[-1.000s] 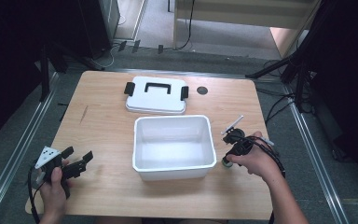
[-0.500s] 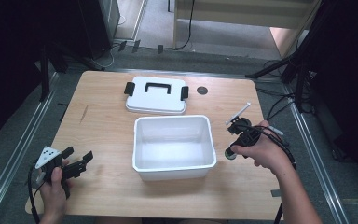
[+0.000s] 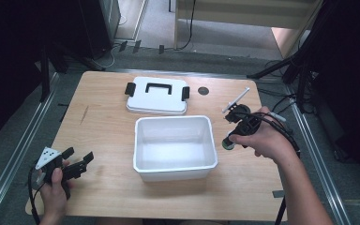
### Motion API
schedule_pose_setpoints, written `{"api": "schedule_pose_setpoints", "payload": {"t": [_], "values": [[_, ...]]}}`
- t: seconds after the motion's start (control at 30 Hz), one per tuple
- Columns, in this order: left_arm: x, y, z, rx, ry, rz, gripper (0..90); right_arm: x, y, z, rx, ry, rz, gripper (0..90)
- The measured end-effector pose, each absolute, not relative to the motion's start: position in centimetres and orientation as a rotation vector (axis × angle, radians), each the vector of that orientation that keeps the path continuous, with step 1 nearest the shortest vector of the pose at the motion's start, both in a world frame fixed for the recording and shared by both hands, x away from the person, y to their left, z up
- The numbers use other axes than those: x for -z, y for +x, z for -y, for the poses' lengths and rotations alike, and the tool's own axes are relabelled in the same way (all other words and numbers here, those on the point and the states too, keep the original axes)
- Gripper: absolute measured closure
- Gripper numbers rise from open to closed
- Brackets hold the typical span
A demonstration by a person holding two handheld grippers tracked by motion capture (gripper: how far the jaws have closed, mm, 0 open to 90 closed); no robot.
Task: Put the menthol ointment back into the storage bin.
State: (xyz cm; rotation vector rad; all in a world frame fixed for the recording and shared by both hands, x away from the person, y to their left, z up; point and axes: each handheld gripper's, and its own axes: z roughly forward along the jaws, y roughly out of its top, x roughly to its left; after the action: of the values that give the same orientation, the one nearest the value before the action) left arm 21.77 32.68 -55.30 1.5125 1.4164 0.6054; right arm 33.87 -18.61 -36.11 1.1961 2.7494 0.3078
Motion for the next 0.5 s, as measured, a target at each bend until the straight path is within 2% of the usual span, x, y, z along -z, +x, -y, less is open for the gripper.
{"api": "schedule_pose_setpoints", "payload": {"t": [0.5], "values": [[55.3,21.8,-32.7,-0.602,1.51,-1.418,14.4,33.8,33.4,14.4,-0.375,1.07,-2.799,51.9]]}}
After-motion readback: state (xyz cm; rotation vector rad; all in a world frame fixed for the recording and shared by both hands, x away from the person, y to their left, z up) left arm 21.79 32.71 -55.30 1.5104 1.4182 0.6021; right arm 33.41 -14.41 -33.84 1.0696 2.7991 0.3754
